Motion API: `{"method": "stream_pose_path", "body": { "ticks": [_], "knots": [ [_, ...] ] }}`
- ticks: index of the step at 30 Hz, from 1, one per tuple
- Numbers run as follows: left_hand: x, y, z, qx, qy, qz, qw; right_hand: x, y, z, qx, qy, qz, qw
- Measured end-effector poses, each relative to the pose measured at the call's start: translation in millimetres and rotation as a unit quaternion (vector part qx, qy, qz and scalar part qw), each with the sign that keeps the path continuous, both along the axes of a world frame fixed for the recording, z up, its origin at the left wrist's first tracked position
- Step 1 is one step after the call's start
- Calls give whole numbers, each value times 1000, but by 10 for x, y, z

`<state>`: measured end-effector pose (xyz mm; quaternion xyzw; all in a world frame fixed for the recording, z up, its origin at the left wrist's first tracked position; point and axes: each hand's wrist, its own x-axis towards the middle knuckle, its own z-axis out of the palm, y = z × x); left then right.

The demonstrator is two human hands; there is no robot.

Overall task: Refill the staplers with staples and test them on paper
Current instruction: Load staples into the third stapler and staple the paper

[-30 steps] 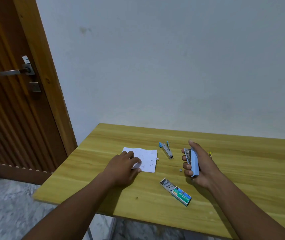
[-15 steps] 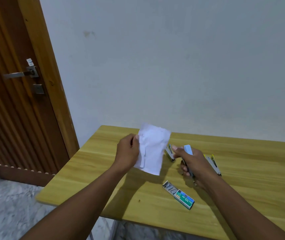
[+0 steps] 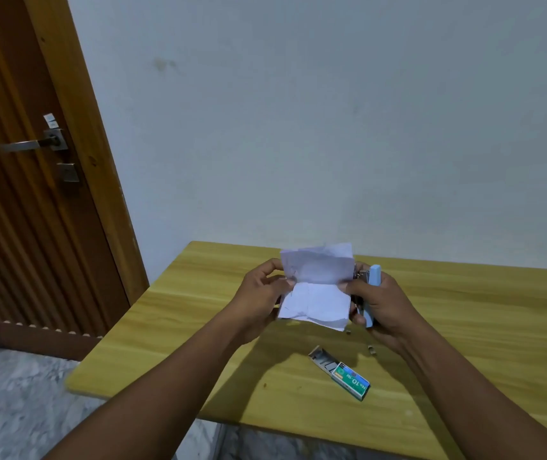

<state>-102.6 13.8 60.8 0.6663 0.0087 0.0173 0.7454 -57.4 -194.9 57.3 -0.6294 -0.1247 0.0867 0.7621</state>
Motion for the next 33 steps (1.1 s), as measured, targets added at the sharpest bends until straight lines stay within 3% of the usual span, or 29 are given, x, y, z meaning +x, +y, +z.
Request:
{"method": "stream_pose_path", "body": {
  "ticks": [5, 8, 13, 21, 25, 28, 33],
  "knots": [
    [31, -1, 31, -54, 20, 38, 998, -46, -85, 39, -13, -2, 89, 996],
    [33, 28, 32, -52, 25, 32, 998, -58, -93, 16, -13, 1, 64, 998],
    [-11, 21, 82, -26, 35, 27, 999, -61, -58, -7, 35, 84, 33, 995],
    [11, 49, 47, -22, 27, 2, 999, -35, 63, -123, 36, 46, -75, 995],
    [25, 52, 22, -44, 3, 28, 999, -70, 101, -74, 54, 43, -72, 995],
    [40, 33, 42, -41, -18, 52, 998, -110, 104, -40, 14, 32, -63, 997],
    [-12, -214, -33, -148, 15, 75, 986, -53, 182, -26, 20, 0, -174, 984]
  ]
}}
